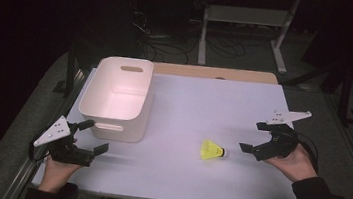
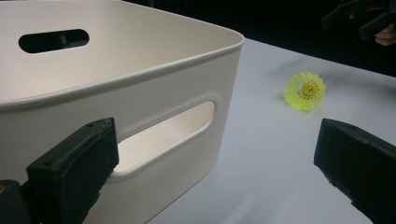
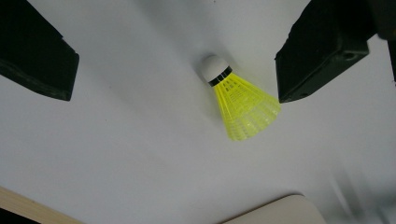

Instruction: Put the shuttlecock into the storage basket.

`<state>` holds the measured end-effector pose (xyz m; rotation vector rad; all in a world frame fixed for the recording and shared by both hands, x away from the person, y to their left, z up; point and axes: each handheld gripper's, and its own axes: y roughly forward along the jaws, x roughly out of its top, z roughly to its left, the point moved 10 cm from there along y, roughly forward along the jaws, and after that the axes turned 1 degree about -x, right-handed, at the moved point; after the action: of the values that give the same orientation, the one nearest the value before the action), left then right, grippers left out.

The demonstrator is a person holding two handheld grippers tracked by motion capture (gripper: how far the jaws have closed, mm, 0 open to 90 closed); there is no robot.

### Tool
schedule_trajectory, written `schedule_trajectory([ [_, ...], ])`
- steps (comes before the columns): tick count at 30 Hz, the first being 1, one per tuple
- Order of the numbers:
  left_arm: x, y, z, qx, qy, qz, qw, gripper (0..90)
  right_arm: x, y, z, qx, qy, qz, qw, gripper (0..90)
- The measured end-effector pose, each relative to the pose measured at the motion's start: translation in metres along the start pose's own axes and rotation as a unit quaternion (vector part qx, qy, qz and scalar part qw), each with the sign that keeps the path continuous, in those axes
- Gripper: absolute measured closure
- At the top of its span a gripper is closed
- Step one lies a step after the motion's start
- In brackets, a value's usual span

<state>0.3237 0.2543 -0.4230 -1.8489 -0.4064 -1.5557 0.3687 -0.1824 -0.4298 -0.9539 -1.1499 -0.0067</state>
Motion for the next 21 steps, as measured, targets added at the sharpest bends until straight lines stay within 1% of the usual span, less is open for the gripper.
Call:
schedule_trajectory([
  [3,0.0,0.0,0.0,0.0,0.0,0.0,1.0,0.0,0.003,0.001,0.0,0.003,-0.005,0.003,1.0,0.0],
  [8,0.0,0.0,0.0,0.0,0.0,-0.001,1.0,0.0,0.003,0.005,-0.001,0.005,-0.012,0.02,0.9997,0.0],
  [17,0.0,0.0,0.0,-0.001,0.0,0.0,1.0,0.0,0.009,0.009,-0.002,0.009,-0.022,0.029,0.9993,0.0],
  [21,0.0,0.0,0.0,-0.001,0.0,0.0,1.0,0.0,0.011,0.012,-0.002,0.008,-0.03,0.04,0.9987,0.0],
])
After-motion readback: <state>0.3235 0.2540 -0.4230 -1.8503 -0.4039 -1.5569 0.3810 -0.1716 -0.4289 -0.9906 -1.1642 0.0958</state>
